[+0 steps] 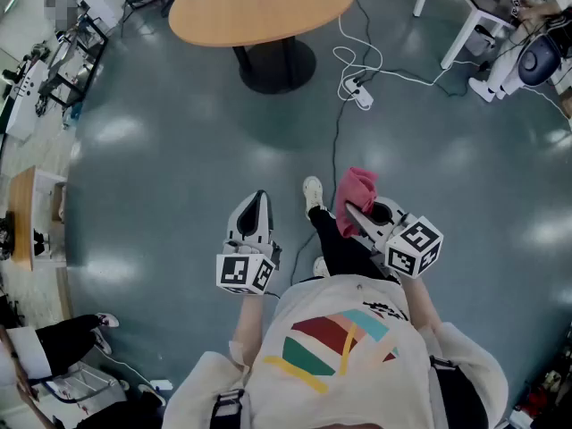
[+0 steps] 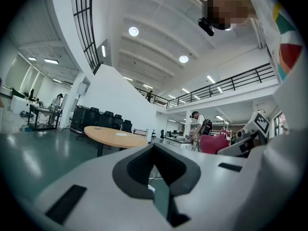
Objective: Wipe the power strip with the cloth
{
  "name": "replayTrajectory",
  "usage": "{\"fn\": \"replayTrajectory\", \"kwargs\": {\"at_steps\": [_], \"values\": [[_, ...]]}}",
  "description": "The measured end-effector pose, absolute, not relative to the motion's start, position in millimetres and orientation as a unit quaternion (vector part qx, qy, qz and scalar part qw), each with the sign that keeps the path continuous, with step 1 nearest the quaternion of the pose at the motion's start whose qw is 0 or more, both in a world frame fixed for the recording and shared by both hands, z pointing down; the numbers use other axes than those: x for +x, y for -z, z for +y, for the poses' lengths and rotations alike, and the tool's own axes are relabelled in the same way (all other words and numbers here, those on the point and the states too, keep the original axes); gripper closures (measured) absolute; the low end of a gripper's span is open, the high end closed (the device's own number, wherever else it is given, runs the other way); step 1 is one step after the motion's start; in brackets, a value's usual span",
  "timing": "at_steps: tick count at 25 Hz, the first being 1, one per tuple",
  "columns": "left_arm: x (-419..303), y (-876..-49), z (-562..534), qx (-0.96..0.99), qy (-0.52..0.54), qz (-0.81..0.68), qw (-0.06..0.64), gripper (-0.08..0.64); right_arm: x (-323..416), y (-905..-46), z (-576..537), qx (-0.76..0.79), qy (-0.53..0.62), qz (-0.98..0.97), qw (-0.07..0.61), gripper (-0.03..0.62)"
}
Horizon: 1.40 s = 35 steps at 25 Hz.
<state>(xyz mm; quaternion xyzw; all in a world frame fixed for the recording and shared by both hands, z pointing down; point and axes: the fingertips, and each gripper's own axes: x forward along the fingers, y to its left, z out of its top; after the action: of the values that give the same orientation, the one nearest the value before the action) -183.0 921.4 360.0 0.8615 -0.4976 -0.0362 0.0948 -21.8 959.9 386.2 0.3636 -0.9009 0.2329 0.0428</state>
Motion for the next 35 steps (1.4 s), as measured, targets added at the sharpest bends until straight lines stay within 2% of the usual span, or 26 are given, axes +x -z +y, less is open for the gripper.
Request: {"fn": "replayTrajectory", "kwargs": {"at_steps": [6, 8, 11, 18, 23, 30, 35], "values": [[-205, -358, 794, 0.841, 0.033, -0.536, 0.073, 0.517, -28, -412, 822, 0.352, -0.277, -0.893, 0.040, 0.552], [-229, -347, 753, 0.822, 0.049, -0.562, 0.082, 0.517, -39, -398, 773, 0.341, -0.281, -0.897, 0.020, 0.552], [-253, -327, 687, 0.810, 0.052, -0.582, 0.052, 0.517, -63, -370, 696, 0.315, -0.239, -0.919, -0.004, 0.552], [-241, -326, 566, 0.831, 0.015, -0.555, 0.021, 0.517, -93, -370, 577, 0.276, -0.231, -0.933, 0.011, 0.552], [-248, -347, 497, 0.837, 0.036, -0.545, 0.043, 0.517, -88, -401, 518, 0.310, -0.266, -0.912, 0.027, 0.552], [-269, -321, 378, 0.818, 0.057, -0.571, 0.027, 0.517, -85, -368, 402, 0.335, -0.266, -0.903, 0.049, 0.552], [-267, -282, 304, 0.853, 0.042, -0.519, 0.010, 0.517, -110, -320, 348, 0.335, -0.285, -0.898, -0.014, 0.552]]}}
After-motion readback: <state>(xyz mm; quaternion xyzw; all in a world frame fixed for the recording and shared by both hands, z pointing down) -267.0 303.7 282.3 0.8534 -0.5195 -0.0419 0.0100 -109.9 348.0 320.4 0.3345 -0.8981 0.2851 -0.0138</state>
